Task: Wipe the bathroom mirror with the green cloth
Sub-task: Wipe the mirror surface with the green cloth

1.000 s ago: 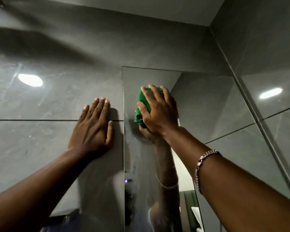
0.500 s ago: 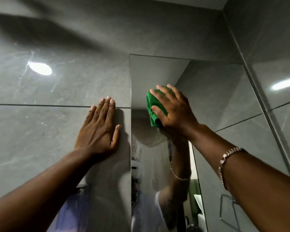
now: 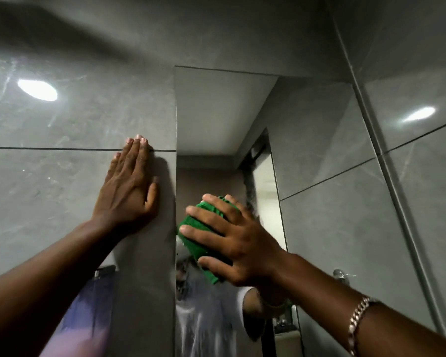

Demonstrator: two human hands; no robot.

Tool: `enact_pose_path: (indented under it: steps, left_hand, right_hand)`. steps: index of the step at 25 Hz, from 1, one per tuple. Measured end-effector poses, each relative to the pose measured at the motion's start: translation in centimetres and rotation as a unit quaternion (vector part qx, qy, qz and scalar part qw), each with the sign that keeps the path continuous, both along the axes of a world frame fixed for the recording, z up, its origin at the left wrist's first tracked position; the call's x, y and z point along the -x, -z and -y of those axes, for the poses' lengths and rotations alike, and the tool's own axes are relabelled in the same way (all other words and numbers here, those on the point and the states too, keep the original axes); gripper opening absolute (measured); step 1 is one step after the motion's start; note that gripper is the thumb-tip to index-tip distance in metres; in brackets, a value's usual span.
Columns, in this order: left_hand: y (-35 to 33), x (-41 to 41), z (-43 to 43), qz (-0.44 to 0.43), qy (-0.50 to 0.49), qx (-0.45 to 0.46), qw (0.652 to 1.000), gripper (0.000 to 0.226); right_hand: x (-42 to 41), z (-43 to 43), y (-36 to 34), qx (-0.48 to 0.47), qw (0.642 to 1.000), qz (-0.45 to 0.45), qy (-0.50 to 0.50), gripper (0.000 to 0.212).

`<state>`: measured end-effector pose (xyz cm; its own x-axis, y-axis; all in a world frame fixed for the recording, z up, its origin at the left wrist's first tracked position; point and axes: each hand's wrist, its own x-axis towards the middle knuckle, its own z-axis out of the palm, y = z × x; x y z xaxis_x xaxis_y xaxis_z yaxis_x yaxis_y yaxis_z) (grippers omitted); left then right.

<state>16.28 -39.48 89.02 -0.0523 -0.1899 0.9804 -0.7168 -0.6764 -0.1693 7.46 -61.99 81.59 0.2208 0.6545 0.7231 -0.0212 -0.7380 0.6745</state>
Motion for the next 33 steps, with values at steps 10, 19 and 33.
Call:
enact_pose_path:
  steps: [10, 19, 33]
  left_hand:
    - [2.1, 0.3, 1.0, -0.041, -0.05, -0.013, 0.998, 0.082]
    - [3.6, 2.2, 1.7, -0.118, -0.058, 0.004, 0.991, 0.077]
    - [11.0, 3.9, 5.0, -0.101, 0.005, -0.024, 0.995, 0.074]
  right_hand:
    - [1.1, 0.1, -7.8, -0.304, 0.947, 0.102, 0.015, 0.058]
    - [0.0, -2.5, 8.5, -0.062, 0.997, -0.054, 0.012, 0.059]
    - [1.4, -0.3, 18.7, 0.021, 0.99, -0.137, 0.035, 0.064]
